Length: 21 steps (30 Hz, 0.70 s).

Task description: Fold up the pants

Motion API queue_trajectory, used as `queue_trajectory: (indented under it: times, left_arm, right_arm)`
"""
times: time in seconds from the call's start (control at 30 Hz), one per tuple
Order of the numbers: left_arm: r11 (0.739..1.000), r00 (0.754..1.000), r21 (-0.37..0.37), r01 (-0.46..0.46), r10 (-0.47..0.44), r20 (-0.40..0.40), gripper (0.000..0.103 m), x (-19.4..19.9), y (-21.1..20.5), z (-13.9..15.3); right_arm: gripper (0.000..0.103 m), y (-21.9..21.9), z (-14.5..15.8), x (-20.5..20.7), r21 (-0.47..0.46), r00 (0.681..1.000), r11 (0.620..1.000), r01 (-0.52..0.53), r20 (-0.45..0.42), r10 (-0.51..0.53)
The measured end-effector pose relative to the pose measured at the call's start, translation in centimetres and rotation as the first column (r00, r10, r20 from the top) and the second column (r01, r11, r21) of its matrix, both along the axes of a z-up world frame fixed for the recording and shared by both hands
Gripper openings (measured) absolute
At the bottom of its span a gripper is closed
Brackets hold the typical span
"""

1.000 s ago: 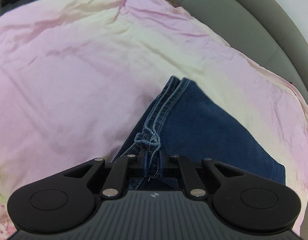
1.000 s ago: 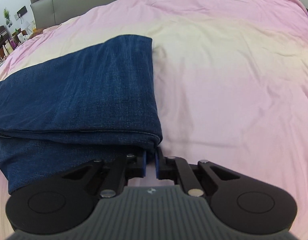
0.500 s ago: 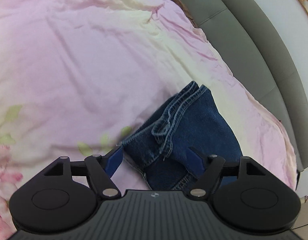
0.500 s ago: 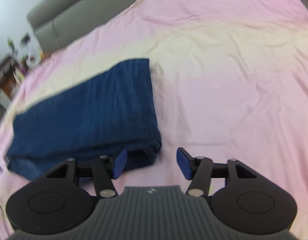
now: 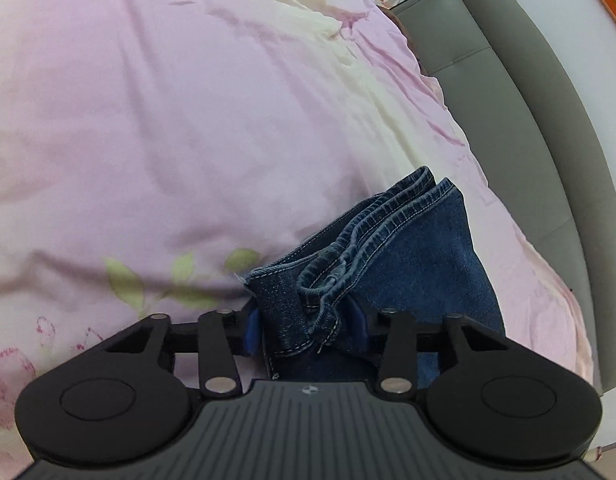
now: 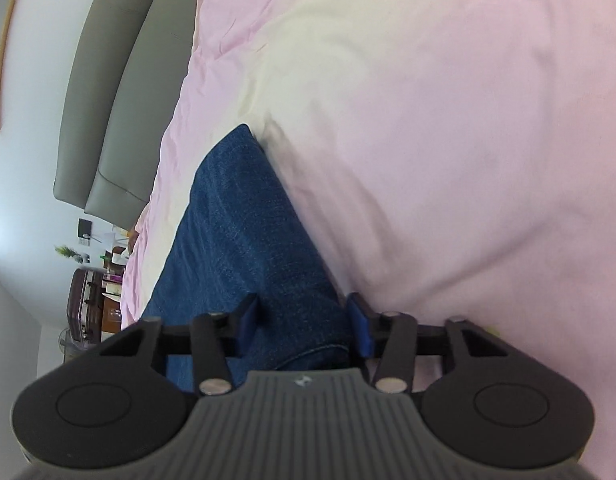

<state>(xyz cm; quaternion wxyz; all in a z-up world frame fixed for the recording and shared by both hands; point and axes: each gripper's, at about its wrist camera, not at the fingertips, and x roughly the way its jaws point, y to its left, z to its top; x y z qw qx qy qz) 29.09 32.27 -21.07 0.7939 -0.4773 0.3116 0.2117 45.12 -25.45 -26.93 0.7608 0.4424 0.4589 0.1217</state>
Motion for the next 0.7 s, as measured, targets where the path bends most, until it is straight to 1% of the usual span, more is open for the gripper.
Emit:
queue_trajectory:
  times: [0.03,0.07,0.1,0.17,0.23,0.3,0.37,0.47,0.53,0.63,0.7]
  left_arm:
    - [1.000,1.000,0.027,0.011,-0.011,-0.008,0.036,0.2,-0.3,0.7]
    - [0.998,1.000,0.053,0.020,-0.019,-0.017,0.032,0.5,-0.6,1.3]
    - [0.997,0.999,0.077,0.027,-0.026,-0.022,0.029,0.6,-0.8,2.0]
    - [0.991,0.998,0.127,0.049,-0.045,-0.032,0.027,0.9,-1.3,3.7]
    - [0.986,0.998,0.154,0.061,-0.057,-0.035,0.025,0.9,-1.9,5.4]
    - [0.986,0.997,0.148,0.077,-0.071,-0.042,0.024,0.5,-2.8,7.0]
    - [0.982,0.991,0.146,0.122,-0.114,-0.064,0.024,-0.3,-4.5,8.5]
    - [0.961,0.975,0.174,0.213,-0.198,-0.101,0.023,-2.2,-8.2,10.3]
    - [0.953,0.961,0.150,0.265,-0.248,-0.121,0.023,-4.2,-10.6,10.7]
    - [0.940,0.940,0.116,0.322,-0.302,-0.162,0.023,-6.6,-13.1,9.7]
    - [0.924,0.926,0.147,0.352,-0.323,-0.194,0.024,-7.3,-14.3,8.5]
  right_arm:
    - [0.030,0.1,0.2,-0.1,-0.005,1.000,1.000,-0.004,0.012,0.004]
    - [0.023,0.3,0.7,-0.2,-0.018,1.000,1.000,-0.008,0.026,0.008]
    - [0.018,0.5,1.5,-0.2,-0.033,0.999,0.999,-0.011,0.044,0.012]
    - [0.015,1.0,4.2,-0.7,-0.056,0.996,0.998,-0.011,0.082,0.016]
    - [0.013,1.4,7.2,-1.2,-0.067,0.993,0.998,-0.008,0.114,0.016]
    - [0.012,1.2,9.7,-1.9,-0.078,0.990,0.997,-0.009,0.137,0.019]
    - [0.012,0.4,11.9,-3.2,-0.121,0.989,0.993,-0.008,0.142,0.025]
    - [0.012,-2.9,13.7,-6.3,-0.126,0.993,0.992,0.015,0.121,0.000]
    - [0.012,-5.6,14.2,-9.1,-0.142,0.997,0.990,0.025,0.076,-0.014]
    - [0.012,-9.4,14.2,-14.0,-0.170,0.999,0.984,0.051,0.012,-0.050]
    - [0.012,-11.1,13.3,-17.0,-0.213,0.997,0.976,0.056,-0.036,-0.065]
